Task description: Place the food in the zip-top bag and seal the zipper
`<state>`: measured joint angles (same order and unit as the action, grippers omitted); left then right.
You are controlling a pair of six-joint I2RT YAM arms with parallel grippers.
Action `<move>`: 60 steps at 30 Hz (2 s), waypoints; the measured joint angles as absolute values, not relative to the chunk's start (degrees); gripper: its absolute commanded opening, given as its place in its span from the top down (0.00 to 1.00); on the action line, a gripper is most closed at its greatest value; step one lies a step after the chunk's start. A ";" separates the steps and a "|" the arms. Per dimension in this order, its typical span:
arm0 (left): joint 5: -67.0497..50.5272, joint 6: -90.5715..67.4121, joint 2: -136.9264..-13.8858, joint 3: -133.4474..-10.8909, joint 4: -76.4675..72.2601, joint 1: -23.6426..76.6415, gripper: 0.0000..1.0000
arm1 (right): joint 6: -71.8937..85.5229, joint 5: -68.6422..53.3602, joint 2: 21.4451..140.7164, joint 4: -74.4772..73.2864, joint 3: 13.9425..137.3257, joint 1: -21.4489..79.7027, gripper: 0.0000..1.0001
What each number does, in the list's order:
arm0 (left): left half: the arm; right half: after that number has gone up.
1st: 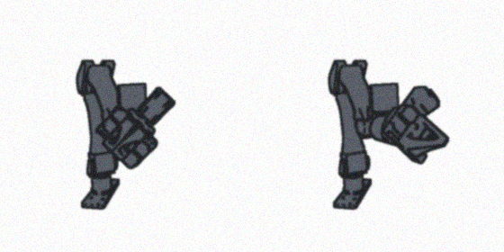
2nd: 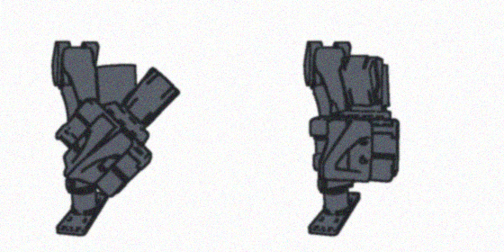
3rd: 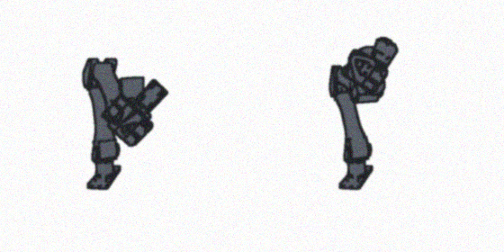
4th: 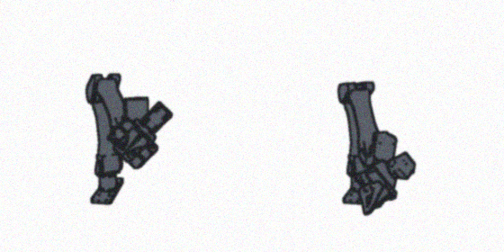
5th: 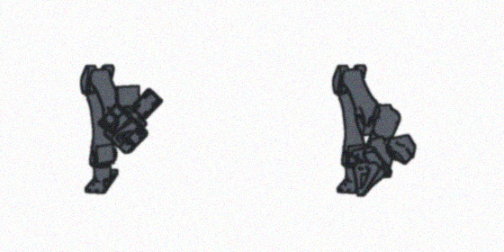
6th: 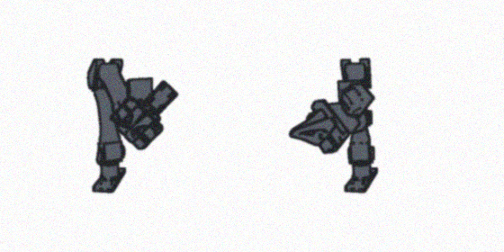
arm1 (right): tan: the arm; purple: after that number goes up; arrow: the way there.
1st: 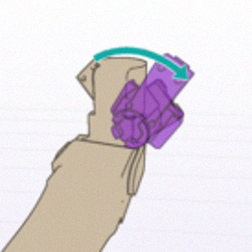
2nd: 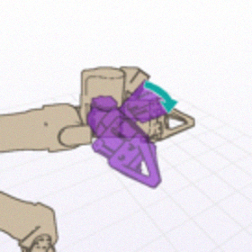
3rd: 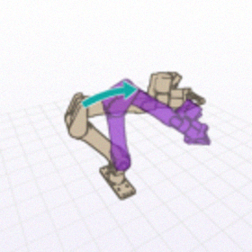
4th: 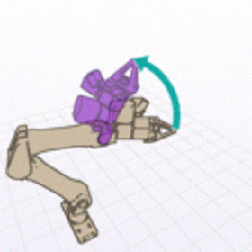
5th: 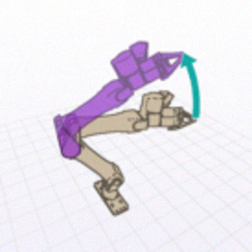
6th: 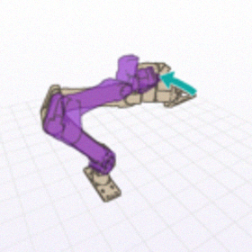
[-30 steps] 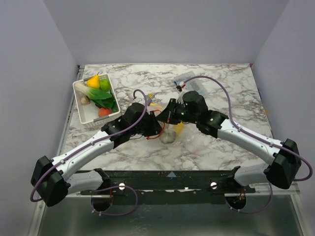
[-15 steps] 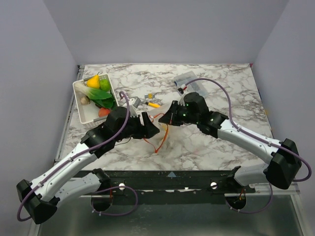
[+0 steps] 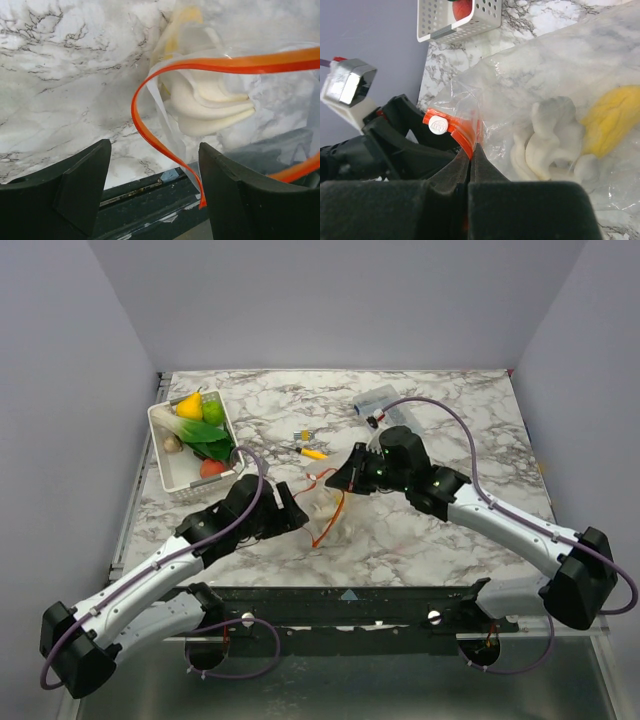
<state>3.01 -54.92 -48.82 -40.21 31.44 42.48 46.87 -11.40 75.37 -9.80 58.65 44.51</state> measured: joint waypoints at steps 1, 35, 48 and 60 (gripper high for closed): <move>3.16 -55.59 -49.25 -39.92 31.24 42.44 0.33 | 46.87 -11.38 75.16 -9.91 58.65 44.51 0.99; -17.89 -48.71 -63.37 -56.07 10.26 46.65 0.81 | 33.91 14.72 60.27 -23.88 61.43 44.47 0.99; -11.20 -43.59 -62.22 -59.68 21.30 45.60 0.12 | 31.92 18.70 58.72 -27.03 61.32 44.47 0.99; -1.15 -36.47 -53.54 -59.07 36.91 19.57 0.09 | 26.72 28.51 54.50 -36.71 62.35 44.47 0.99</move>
<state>-1.15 -36.47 -53.54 -59.07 36.91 19.57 26.72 28.51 54.50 -36.71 62.35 44.47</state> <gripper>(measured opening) 0.905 0.008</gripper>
